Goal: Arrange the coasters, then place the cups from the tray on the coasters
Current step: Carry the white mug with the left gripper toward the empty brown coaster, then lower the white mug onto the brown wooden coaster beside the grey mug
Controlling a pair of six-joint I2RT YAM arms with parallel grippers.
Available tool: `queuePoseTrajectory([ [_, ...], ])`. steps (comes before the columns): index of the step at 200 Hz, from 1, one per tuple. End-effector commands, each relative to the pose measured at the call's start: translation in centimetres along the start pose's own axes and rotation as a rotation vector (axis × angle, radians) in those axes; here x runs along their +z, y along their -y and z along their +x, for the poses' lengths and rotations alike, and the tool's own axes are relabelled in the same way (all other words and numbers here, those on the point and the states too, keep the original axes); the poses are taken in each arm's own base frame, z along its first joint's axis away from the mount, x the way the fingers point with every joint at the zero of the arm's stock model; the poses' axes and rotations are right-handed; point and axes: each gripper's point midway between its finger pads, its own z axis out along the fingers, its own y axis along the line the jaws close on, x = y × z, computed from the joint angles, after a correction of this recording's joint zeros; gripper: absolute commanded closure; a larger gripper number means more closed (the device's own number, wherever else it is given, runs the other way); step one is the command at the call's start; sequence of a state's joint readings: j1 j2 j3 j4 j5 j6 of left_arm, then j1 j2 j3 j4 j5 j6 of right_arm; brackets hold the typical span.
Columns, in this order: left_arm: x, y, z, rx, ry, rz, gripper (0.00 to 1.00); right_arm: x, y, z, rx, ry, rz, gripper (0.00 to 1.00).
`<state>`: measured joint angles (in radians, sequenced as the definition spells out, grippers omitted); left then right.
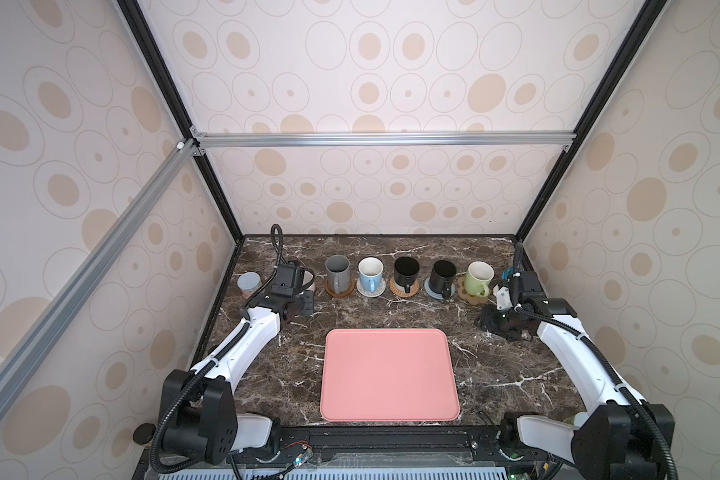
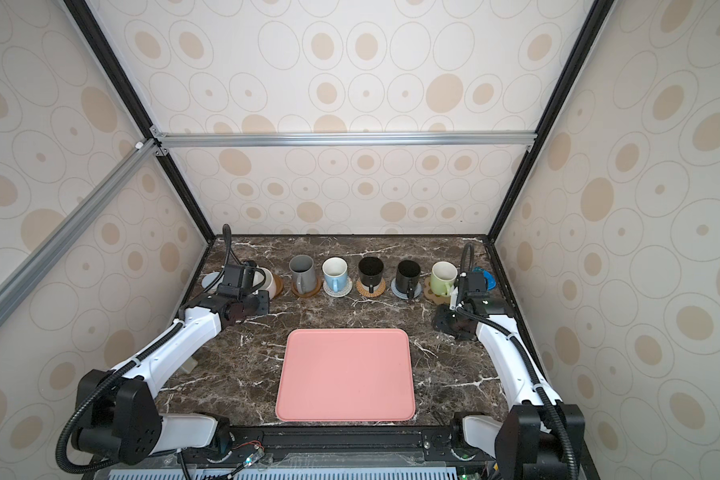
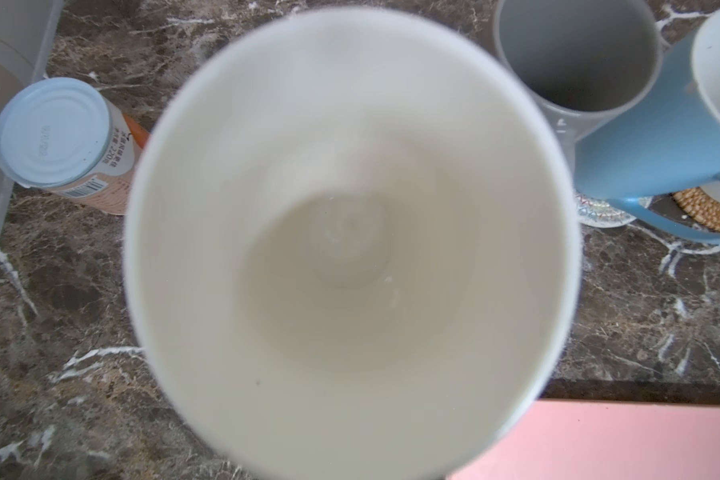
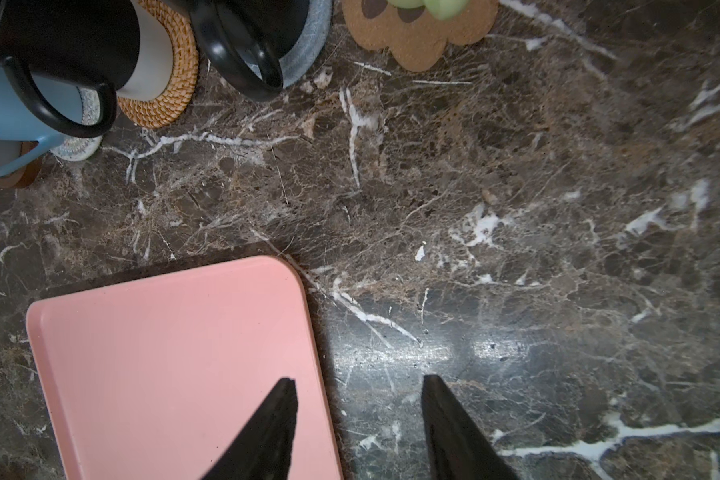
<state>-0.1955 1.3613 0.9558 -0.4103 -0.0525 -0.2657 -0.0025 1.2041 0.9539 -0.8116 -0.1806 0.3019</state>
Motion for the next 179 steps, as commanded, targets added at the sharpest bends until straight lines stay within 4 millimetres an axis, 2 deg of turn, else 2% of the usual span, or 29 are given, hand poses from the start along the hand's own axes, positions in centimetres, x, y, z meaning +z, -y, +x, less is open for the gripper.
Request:
queuePoseTrajectory([
  [1, -0.5, 0.2, -4.8, 0.061, 0.144, 0.048, 0.89, -1.1, 0.1, -0.2, 0.003, 0.014, 0.01, 0.48],
  [79, 1.7, -1.6, -7.1, 0.092, 0.137, 0.038, 0.89, -1.5, 0.1, -0.1, -0.002, 0.018, 0.009, 0.48],
  [142, 4.0, -2.6, -7.6, 0.103, 0.098, 0.042, 0.89, -1.8, 0.1, 0.2, -0.014, 0.02, 0.011, 0.48],
  [179, 4.8, -2.4, -7.9, 0.107, 0.085, 0.059, 0.89, -1.8, 0.2, 0.3, -0.016, 0.018, 0.014, 0.48],
])
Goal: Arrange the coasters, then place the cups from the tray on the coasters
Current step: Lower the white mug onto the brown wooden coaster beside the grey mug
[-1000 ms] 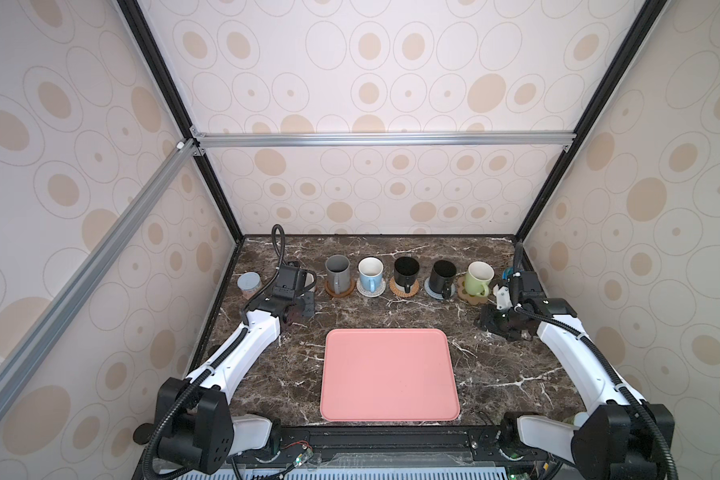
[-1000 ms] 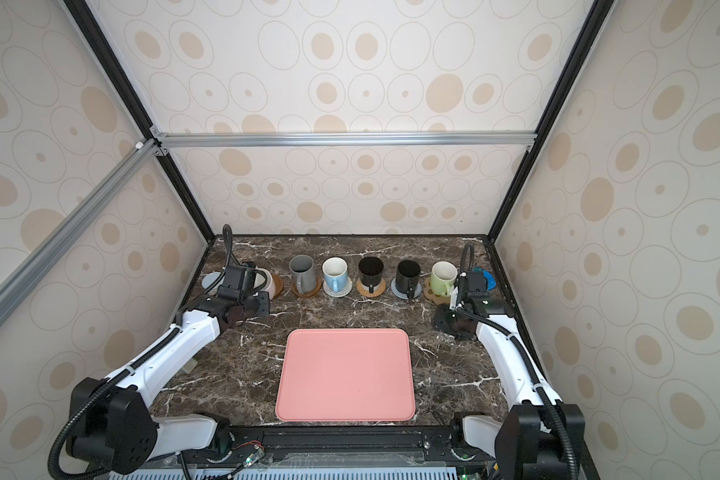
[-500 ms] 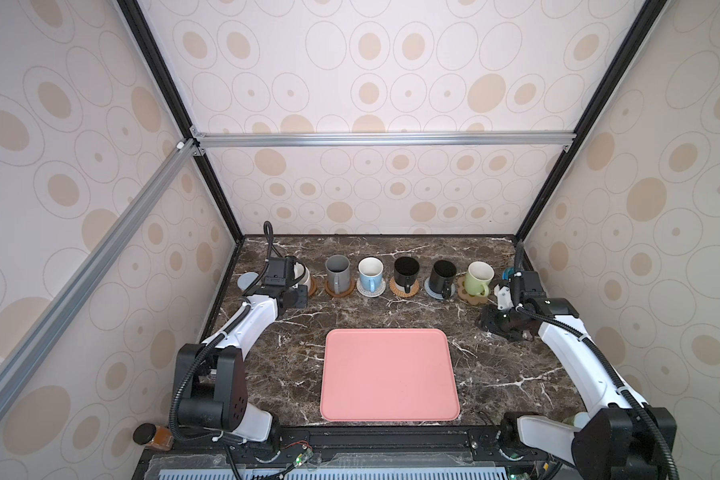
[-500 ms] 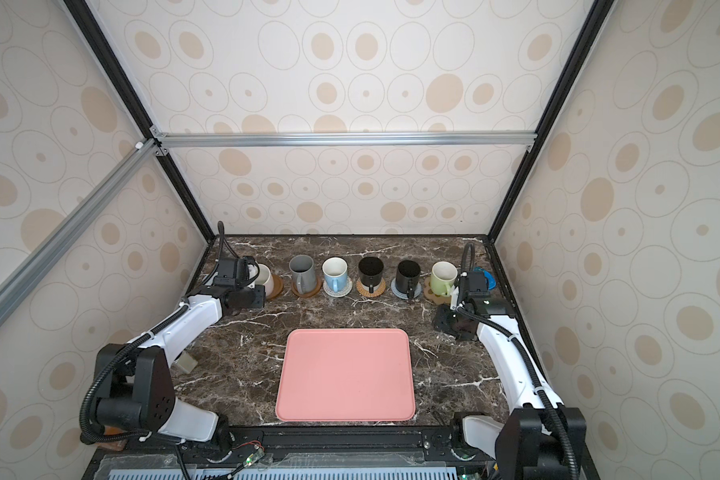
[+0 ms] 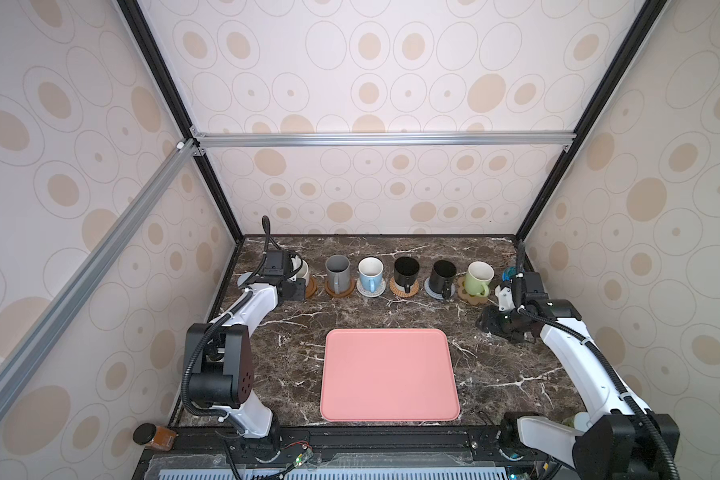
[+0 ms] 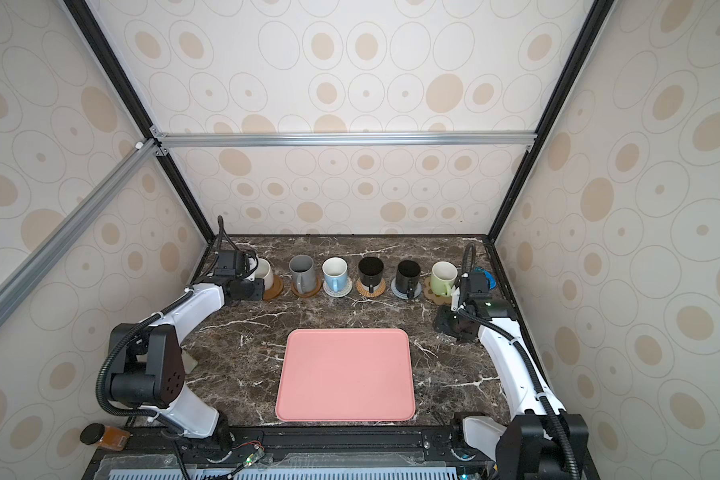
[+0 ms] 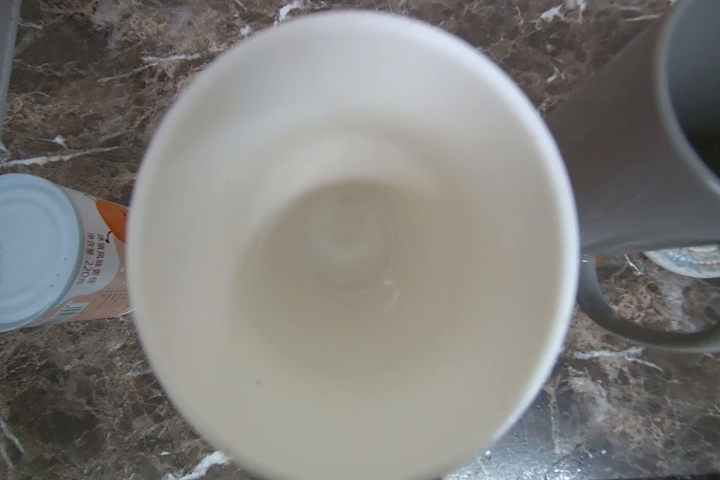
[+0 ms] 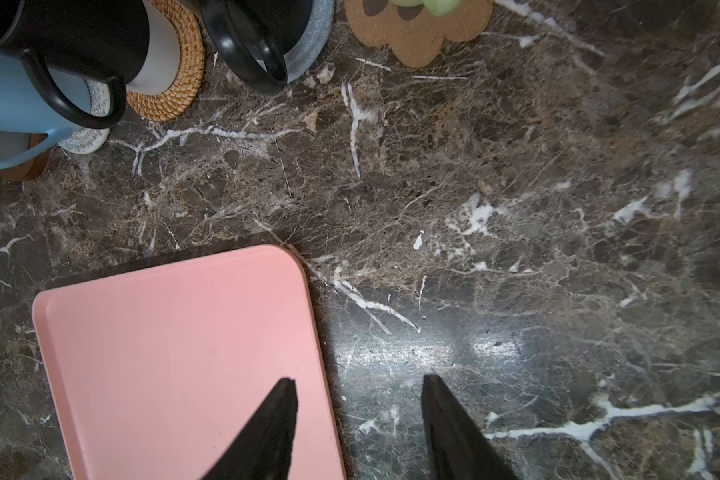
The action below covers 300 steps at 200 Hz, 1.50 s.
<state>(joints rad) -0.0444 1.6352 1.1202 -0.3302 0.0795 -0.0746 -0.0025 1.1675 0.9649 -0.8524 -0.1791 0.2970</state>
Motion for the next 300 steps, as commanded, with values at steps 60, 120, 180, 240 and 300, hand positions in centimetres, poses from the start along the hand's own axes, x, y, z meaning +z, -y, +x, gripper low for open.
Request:
queuePoseTrajectory([
  [60, -0.4, -0.1, -4.1, 0.058, 0.09, 0.016, 0.89, -0.6, 0.3, 0.0, -0.008, 0.007, 0.014, 0.48],
  [120, 0.7, 0.0, -3.5, 0.063, 0.057, 0.031, 0.89, -0.6, 0.3, 0.1, -0.013, 0.005, 0.015, 0.48],
  [180, 1.3, -0.3, -2.7, 0.07, 0.024, 0.02, 0.89, -0.5, 0.5, 0.3, -0.015, -0.003, 0.019, 0.48],
  [240, 2.1, -0.5, -2.1, 0.059, 0.004, 0.021, 0.88, -0.3, 0.5, 0.4, -0.012, -0.008, 0.018, 0.48],
  [300, 2.7, -0.9, -1.8, 0.051, -0.011, 0.008, 0.83, -0.3, 0.5, 0.3, -0.013, -0.011, 0.018, 0.48],
])
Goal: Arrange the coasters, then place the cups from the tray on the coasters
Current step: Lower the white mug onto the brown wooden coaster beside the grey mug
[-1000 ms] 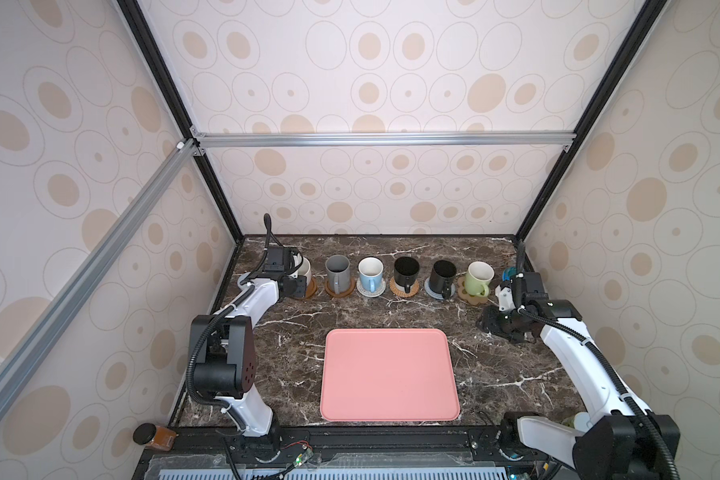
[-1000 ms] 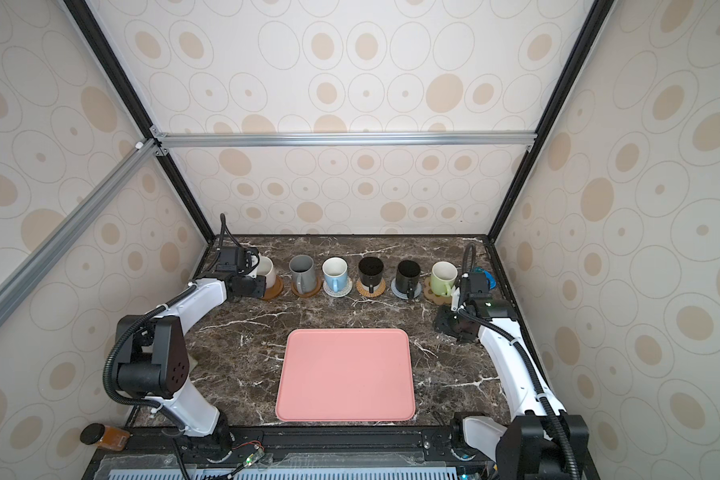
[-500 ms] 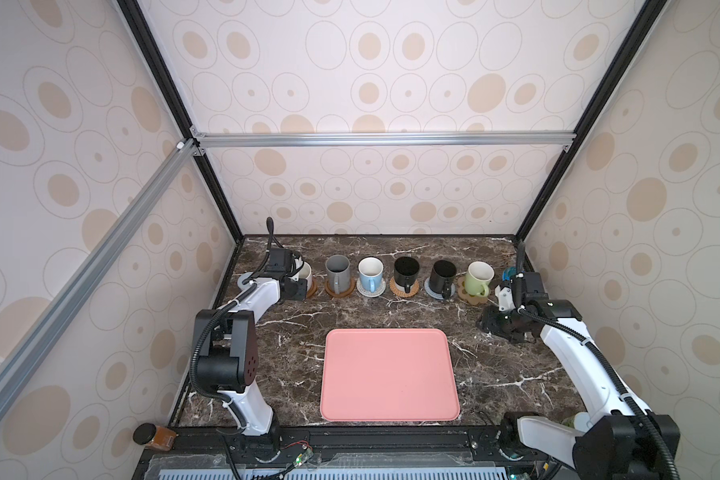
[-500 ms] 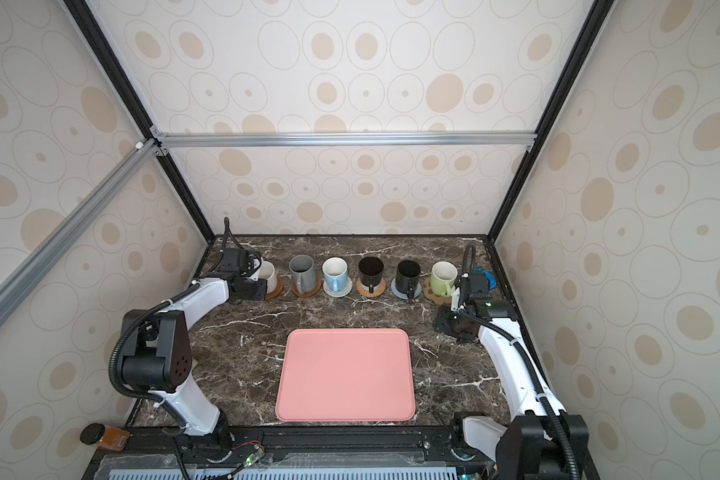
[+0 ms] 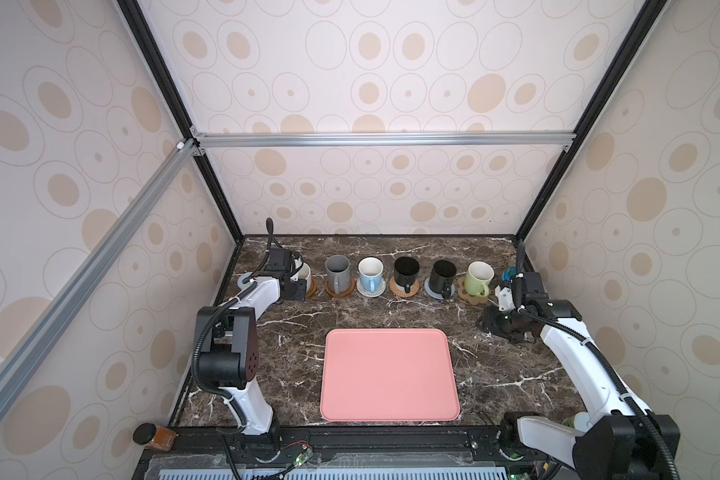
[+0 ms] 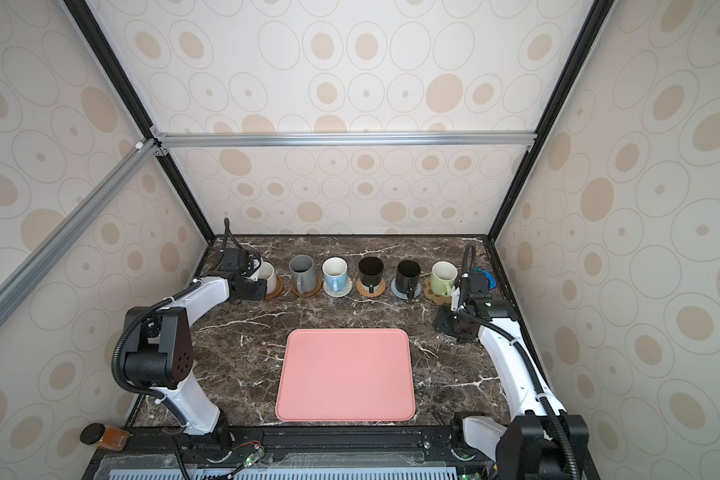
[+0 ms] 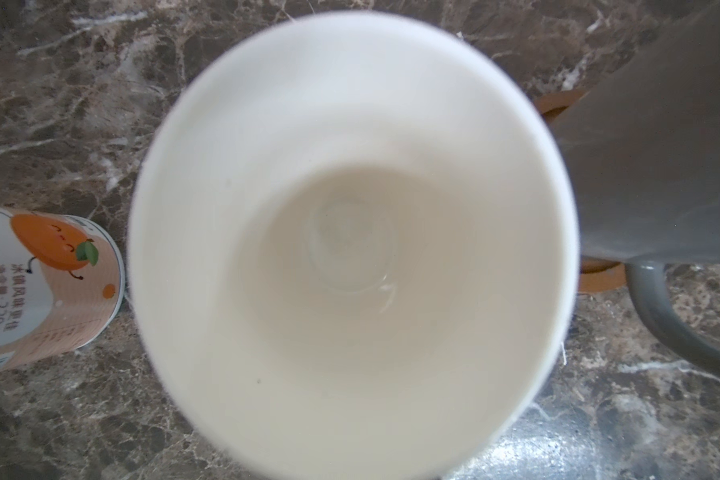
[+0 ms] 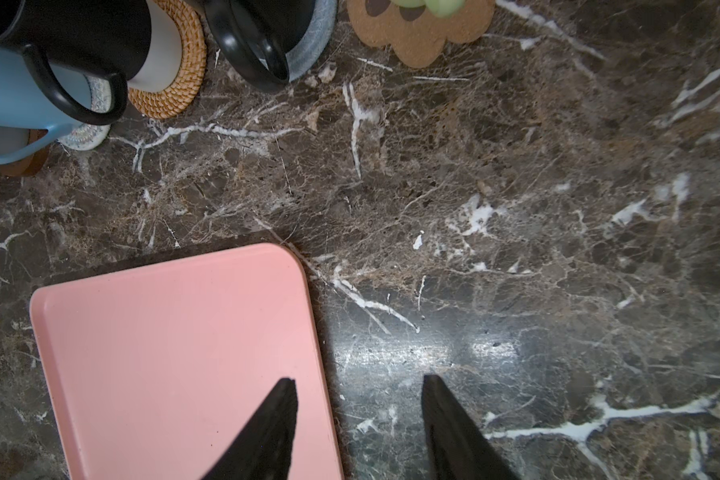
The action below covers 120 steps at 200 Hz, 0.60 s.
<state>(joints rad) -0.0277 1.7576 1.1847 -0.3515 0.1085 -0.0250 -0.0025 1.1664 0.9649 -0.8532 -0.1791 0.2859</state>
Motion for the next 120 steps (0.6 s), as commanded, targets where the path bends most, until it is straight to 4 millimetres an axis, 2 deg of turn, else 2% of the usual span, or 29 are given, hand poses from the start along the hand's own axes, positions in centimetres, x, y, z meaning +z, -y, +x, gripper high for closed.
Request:
queuePoseTrajectory([
  [1, -0.56, -0.77, -2.53, 0.016, 0.067, -0.016, 0.83, -0.25, 0.43, 0.31, -0.003, -0.011, 0.017, 0.48],
  [81, -0.34, -0.97, -2.3, 0.014, 0.06, -0.023, 0.7, -0.25, 0.52, 0.39, -0.005, -0.011, 0.022, 0.48],
  [120, -0.49, -1.32, -2.47, 0.011, 0.066, -0.043, 0.69, -0.24, 0.57, 0.45, -0.006, -0.011, 0.023, 0.48],
])
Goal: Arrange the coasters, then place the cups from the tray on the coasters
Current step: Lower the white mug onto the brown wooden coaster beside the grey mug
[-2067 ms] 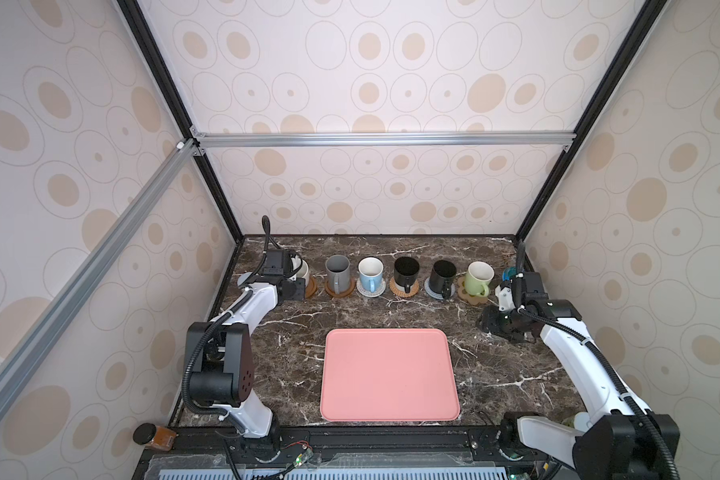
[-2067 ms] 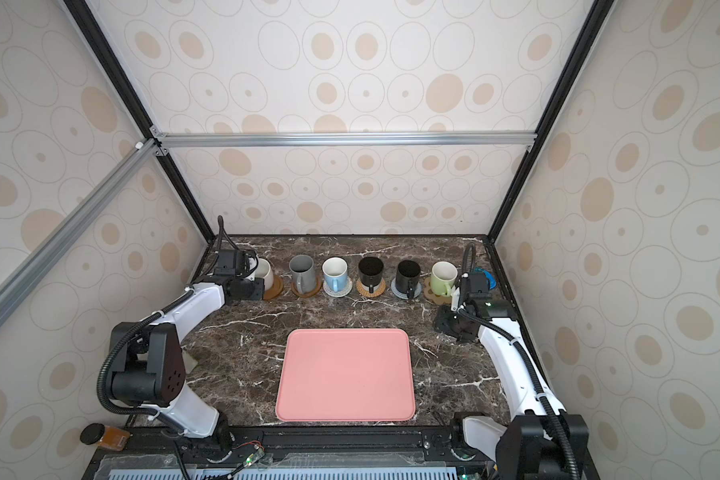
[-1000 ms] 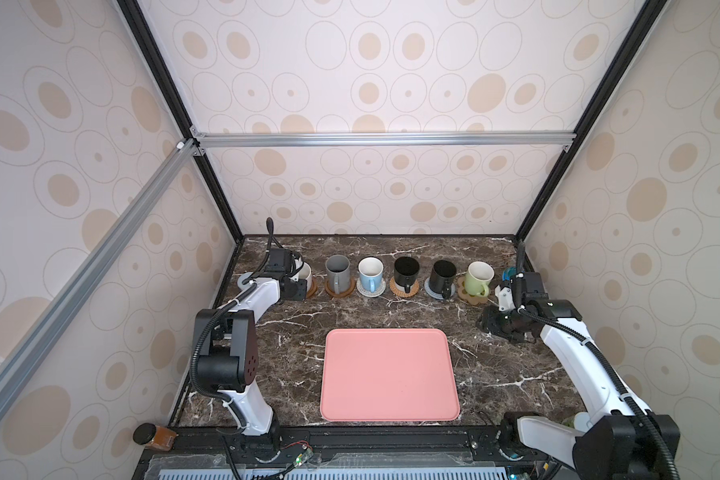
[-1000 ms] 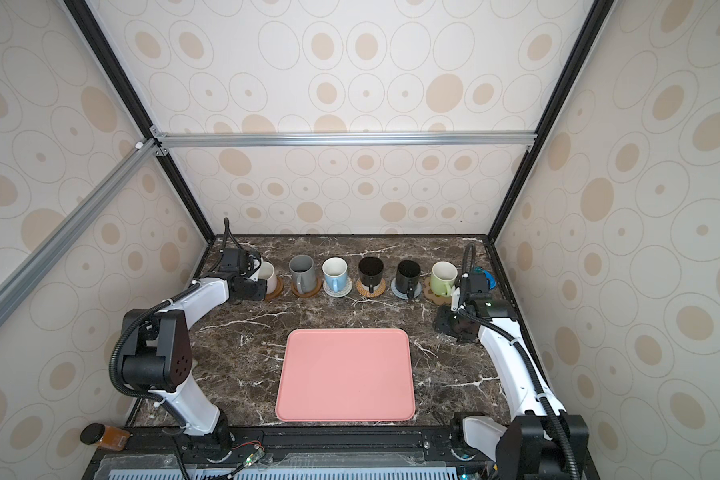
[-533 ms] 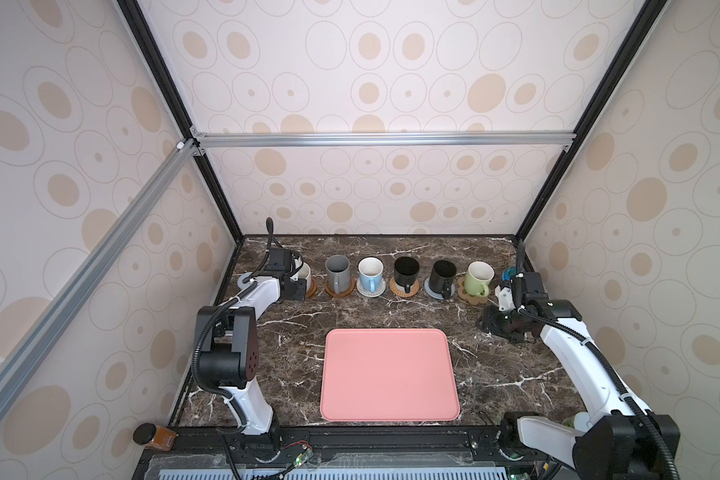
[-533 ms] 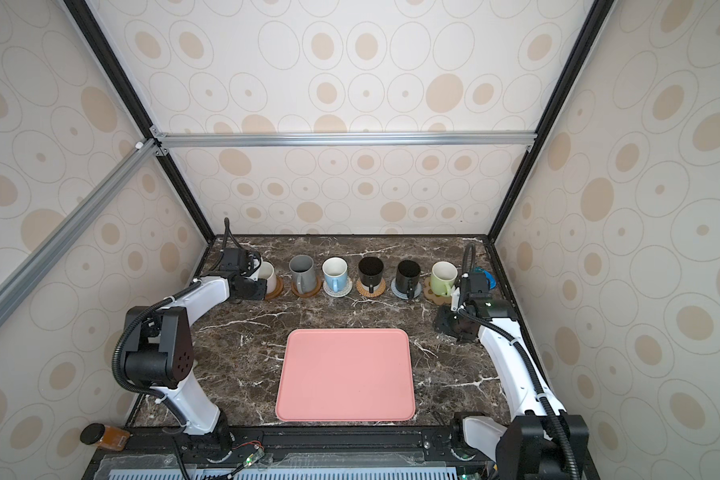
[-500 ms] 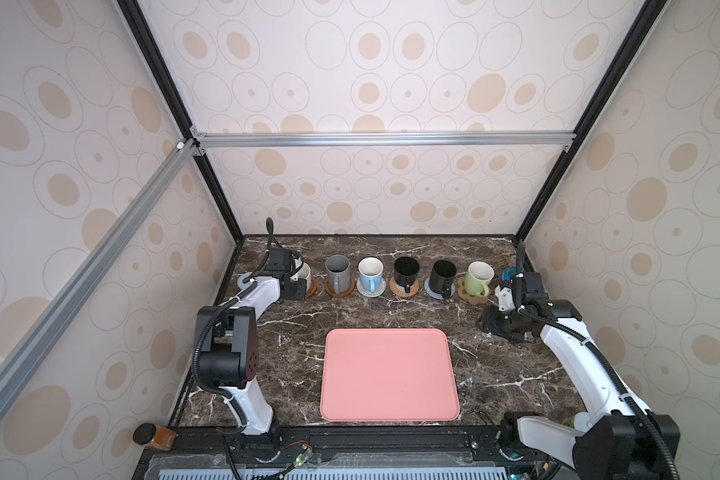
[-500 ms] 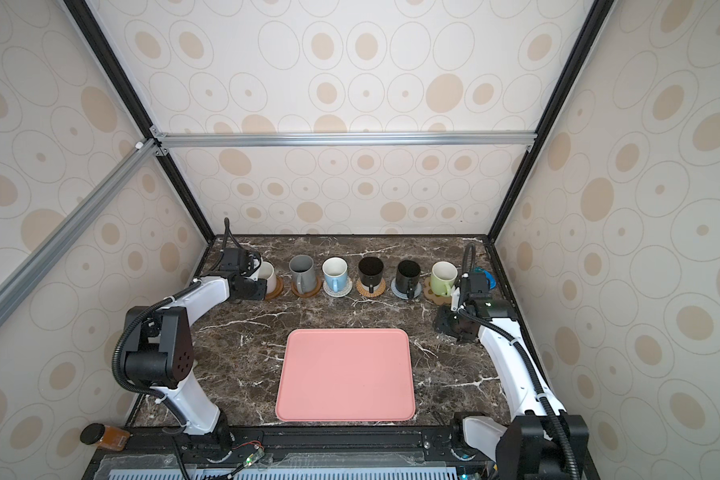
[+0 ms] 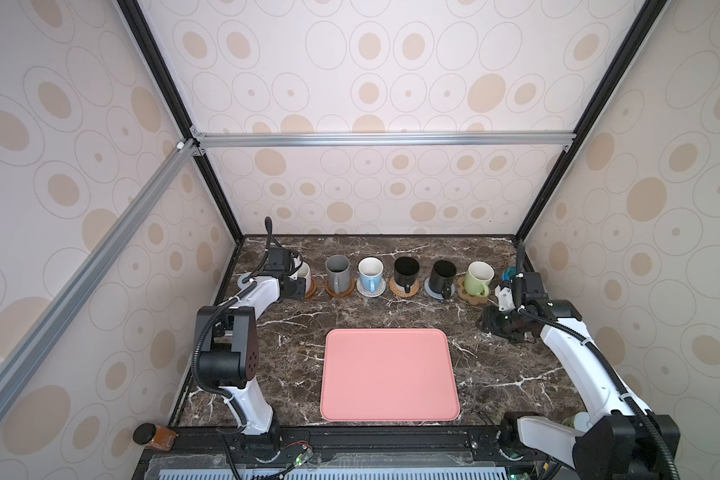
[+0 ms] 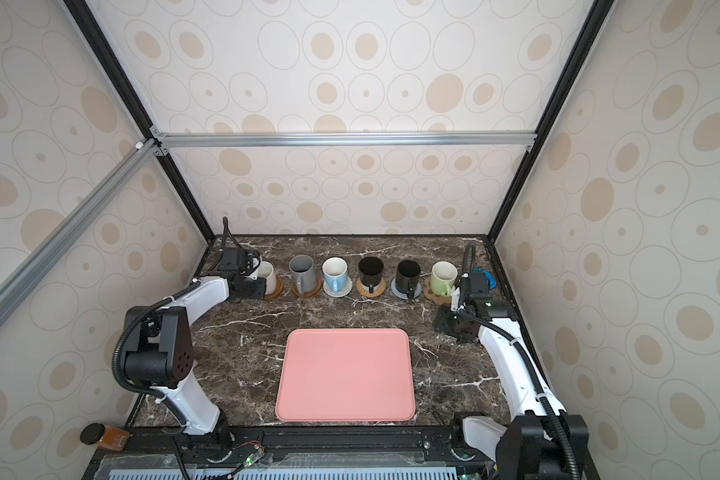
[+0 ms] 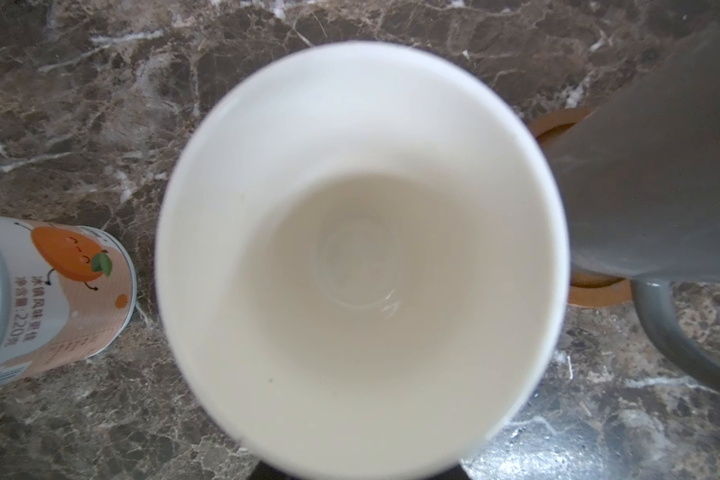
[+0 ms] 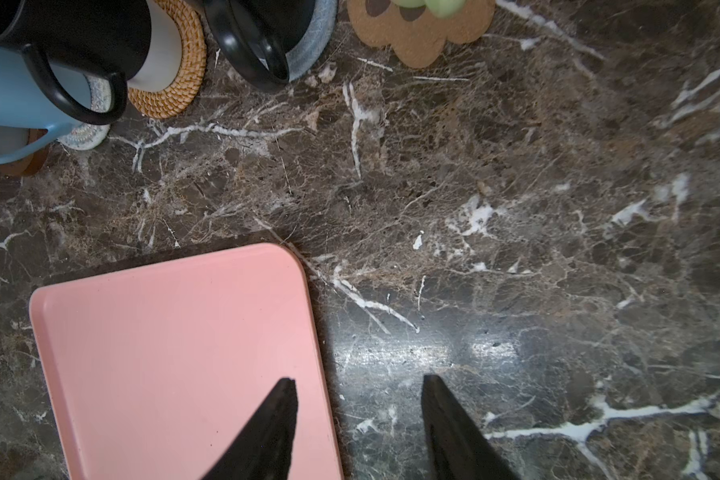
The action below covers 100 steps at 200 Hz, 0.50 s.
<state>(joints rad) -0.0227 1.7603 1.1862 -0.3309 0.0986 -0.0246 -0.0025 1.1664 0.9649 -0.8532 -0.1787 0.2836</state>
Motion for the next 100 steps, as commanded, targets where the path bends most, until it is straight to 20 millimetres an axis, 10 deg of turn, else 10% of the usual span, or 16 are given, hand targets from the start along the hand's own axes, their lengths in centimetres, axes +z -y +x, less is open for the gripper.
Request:
queuePoseTrajectory([
  [1, -0.52, -0.92, -2.0, 0.014, 0.047, -0.03, 0.69, -0.25, 0.55, 0.43, -0.004, -0.011, 0.023, 0.48],
  [100, -0.42, -1.33, -2.39, -0.012, 0.062, -0.055, 0.68, -0.26, 0.7, 0.59, -0.004, -0.01, 0.026, 0.48],
])
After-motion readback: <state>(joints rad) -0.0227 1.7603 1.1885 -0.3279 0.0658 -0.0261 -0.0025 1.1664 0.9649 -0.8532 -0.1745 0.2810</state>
